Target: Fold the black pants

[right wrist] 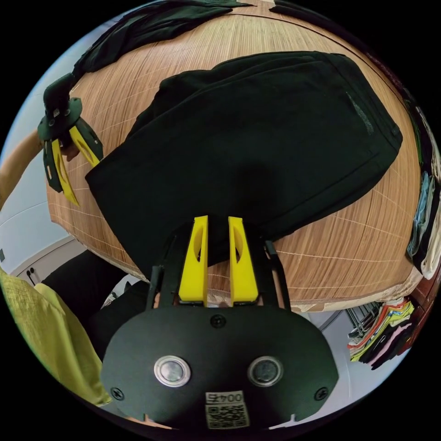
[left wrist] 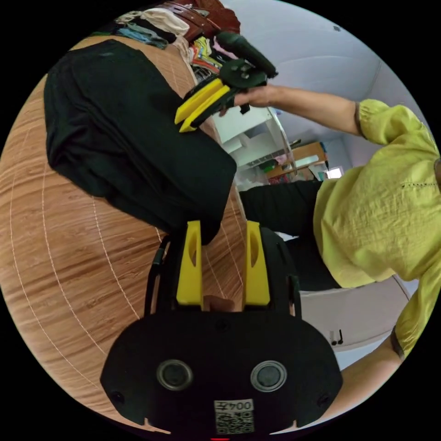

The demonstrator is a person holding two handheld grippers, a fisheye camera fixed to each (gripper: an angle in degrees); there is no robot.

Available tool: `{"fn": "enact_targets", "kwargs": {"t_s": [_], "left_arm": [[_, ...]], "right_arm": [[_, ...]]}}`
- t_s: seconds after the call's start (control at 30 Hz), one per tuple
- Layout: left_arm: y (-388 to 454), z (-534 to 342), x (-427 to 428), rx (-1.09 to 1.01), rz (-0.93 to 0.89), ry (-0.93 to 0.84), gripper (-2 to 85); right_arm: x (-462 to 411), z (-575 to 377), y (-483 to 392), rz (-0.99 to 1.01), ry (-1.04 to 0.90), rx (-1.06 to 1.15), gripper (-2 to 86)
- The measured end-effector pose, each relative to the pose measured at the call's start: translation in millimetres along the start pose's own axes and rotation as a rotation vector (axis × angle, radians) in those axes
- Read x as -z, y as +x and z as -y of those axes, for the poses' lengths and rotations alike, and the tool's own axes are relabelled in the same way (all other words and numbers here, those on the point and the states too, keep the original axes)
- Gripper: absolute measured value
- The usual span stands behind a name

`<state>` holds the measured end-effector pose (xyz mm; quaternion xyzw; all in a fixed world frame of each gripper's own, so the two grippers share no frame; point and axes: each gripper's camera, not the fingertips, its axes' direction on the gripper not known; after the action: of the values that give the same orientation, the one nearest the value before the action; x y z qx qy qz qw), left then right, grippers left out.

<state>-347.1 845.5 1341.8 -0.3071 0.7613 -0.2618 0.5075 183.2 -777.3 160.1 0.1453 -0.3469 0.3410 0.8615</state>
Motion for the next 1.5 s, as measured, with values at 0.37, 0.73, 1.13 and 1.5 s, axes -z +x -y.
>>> {"fn": "enact_targets", "kwargs": {"t_s": [0.37,0.73,1.13,1.5], "left_arm": [[9.2,-32.2,-17.5,0.361,0.03,0.163,2.5],[96.4,49.8,-15.3,0.28,0.418,0.349,5.3],[59.6,82.6,-70.2,0.44,0.579,0.374,3.5],[106.3,79.3,-60.6,0.38,0.476,0.356,9.9]], "right_arm": [[-1.3,-31.2,-8.9,0.01,0.097,-0.09,6.0],[52.5,-69.5,83.5,-0.044,0.398,-0.587,15.3],[66.3,-4.8,152.8,-0.114,0.324,-0.353,12.3],[48.0,-248.5,133.5,0.441,0.59,-0.101,16.3]]}}
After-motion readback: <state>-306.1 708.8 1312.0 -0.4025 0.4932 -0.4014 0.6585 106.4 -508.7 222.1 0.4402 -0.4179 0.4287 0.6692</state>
